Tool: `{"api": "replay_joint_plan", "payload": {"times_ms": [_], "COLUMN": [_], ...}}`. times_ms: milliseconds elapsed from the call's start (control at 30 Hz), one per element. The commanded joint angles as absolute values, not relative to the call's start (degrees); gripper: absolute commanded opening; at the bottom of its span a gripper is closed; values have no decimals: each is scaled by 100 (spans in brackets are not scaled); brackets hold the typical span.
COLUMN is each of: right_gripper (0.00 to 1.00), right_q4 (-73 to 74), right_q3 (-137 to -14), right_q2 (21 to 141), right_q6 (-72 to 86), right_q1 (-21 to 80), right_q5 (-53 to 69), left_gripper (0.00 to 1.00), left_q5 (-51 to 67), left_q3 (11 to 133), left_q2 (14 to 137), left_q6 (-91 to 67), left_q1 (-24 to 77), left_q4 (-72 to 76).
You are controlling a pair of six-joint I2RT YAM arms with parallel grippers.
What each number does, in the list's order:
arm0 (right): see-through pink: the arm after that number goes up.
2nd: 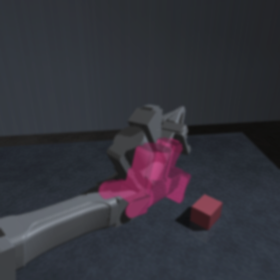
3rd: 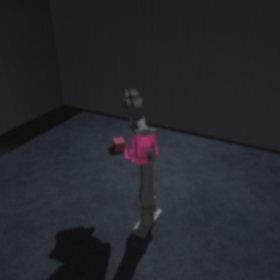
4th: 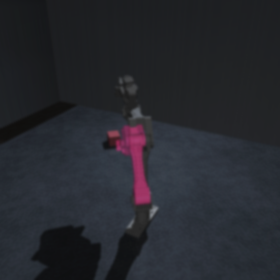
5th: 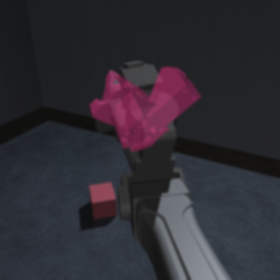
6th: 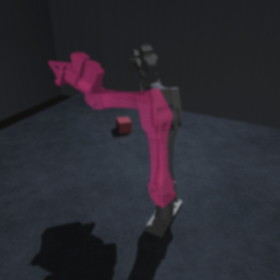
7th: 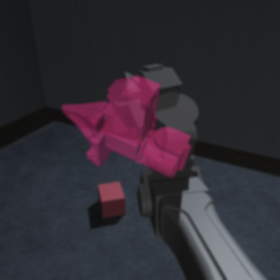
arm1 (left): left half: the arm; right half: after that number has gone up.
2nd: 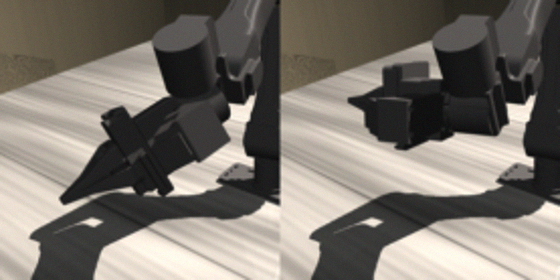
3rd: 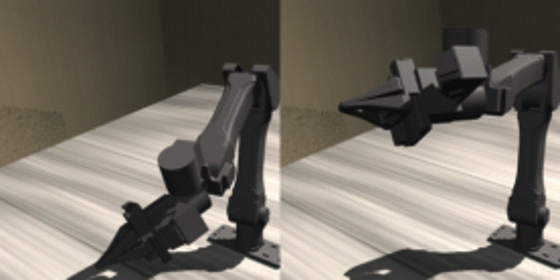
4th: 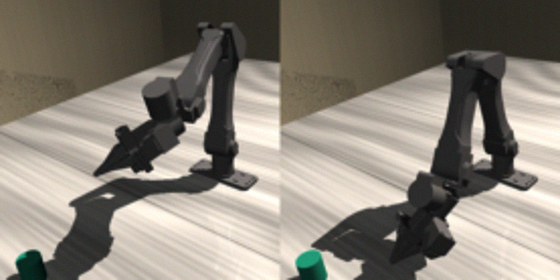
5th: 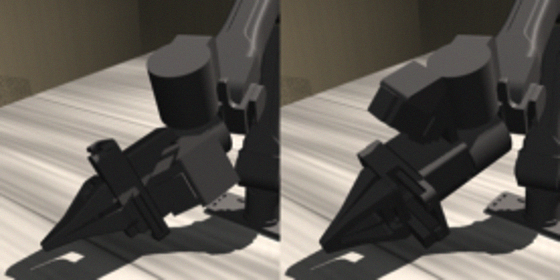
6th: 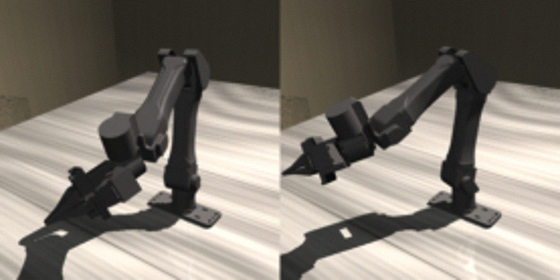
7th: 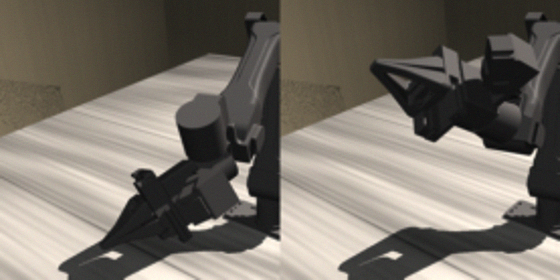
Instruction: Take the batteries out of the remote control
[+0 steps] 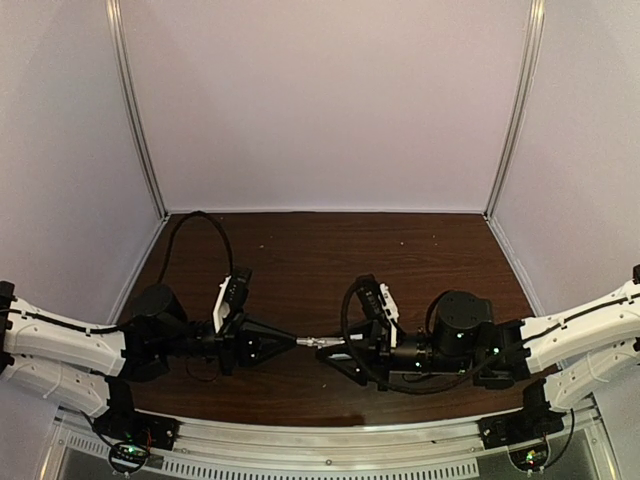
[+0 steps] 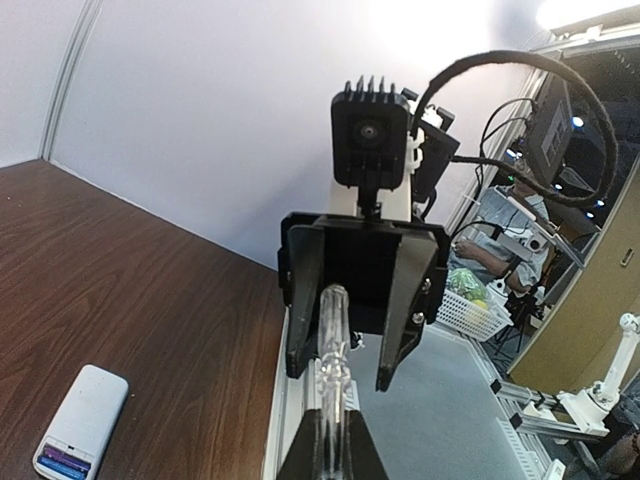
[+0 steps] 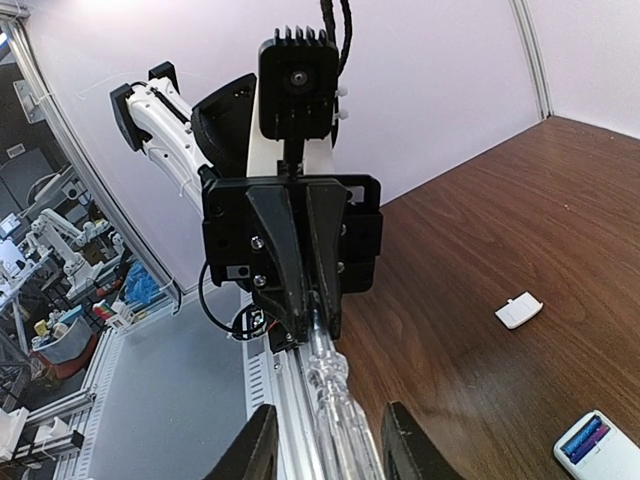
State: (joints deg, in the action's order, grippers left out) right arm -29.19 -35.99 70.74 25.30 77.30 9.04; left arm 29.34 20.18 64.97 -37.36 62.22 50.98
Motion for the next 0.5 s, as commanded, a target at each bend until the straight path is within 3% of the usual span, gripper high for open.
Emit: {"api": "replay_joint_plan", "payload": {"times_ms": [0, 467], "right_gripper": [35, 24], "right_q4": [-3193, -3203], "right_q3": [-3700, -3859], "right_q2": [7112, 7212], "right_q6": [2423, 2339], "right_q1": [7775, 7776], "right_q5": [968, 1039], "left_gripper": [0, 0], "left_q5": [3053, 3189], "left_q3": [1929, 1944], "left_q2": [6338, 6299], "left_q6": [-3777, -3811], "left_q1": [6229, 6232], "left_q4": [5346, 5318]}}
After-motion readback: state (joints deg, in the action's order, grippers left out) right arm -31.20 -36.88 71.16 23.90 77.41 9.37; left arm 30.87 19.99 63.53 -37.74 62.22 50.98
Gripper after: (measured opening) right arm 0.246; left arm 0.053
